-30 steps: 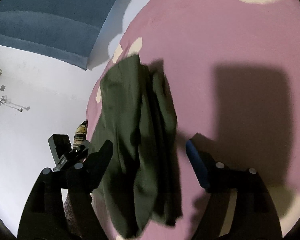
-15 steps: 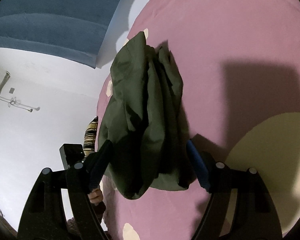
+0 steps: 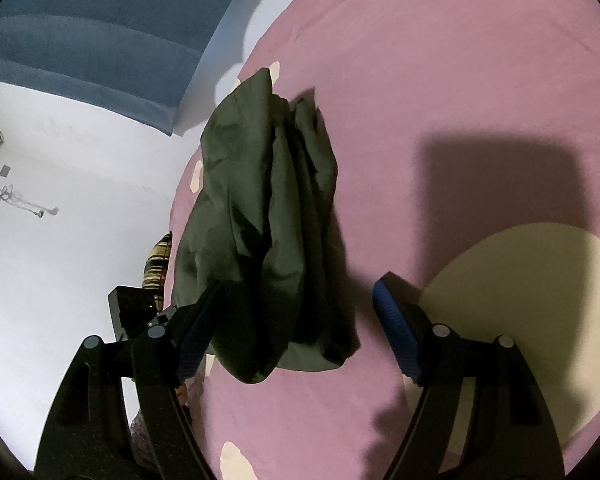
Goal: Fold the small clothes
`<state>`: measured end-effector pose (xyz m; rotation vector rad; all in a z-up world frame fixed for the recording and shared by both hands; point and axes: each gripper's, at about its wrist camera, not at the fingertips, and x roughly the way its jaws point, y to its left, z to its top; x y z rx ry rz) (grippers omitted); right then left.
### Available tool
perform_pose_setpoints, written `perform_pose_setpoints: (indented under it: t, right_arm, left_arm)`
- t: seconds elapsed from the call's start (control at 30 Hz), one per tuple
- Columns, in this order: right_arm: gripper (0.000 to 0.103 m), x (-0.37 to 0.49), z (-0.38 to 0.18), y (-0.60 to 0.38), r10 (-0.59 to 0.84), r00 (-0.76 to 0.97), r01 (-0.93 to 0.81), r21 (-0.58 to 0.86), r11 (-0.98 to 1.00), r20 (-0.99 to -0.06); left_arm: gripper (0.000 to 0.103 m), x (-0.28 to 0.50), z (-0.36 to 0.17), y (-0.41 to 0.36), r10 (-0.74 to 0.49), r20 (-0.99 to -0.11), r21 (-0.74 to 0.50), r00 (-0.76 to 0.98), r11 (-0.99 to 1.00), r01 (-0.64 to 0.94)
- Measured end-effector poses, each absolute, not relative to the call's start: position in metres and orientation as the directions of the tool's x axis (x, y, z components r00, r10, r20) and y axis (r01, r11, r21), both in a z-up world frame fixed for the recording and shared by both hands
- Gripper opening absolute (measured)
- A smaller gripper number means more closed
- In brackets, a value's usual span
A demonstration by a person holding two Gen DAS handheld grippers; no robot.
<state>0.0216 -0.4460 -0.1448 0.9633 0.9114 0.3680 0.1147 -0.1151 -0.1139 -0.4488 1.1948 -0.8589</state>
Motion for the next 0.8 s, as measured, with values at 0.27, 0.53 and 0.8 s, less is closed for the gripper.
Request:
perform_pose_setpoints:
  t: [0.27,0.53,0.8]
  right_arm:
    - [0.079,0.027,-0.150,-0.446,0.700,0.577,0.077,0.882,0.466,-0.420]
    - [0.061,0.034,-0.144,-0.424,0.689,0.510,0.046,0.816,0.576,-0.515]
    - [0.021,0.024,-0.131,-0.415,0.689,0.534,0.007,0.818,0.575,-0.490]
  left_arm:
    - [0.087,0.115,-0.117,-0.122,-0.797,-0.601,-0.737,0.066,0.584,0.339]
    - [0.081,0.113,-0.118,-0.129,-0.775,-0.628,-0.696,0.072,0.601,0.392]
    - [0.057,0.107,-0.101,-0.135,-0.703,-0.702,-0.601,0.114,0.670,0.435]
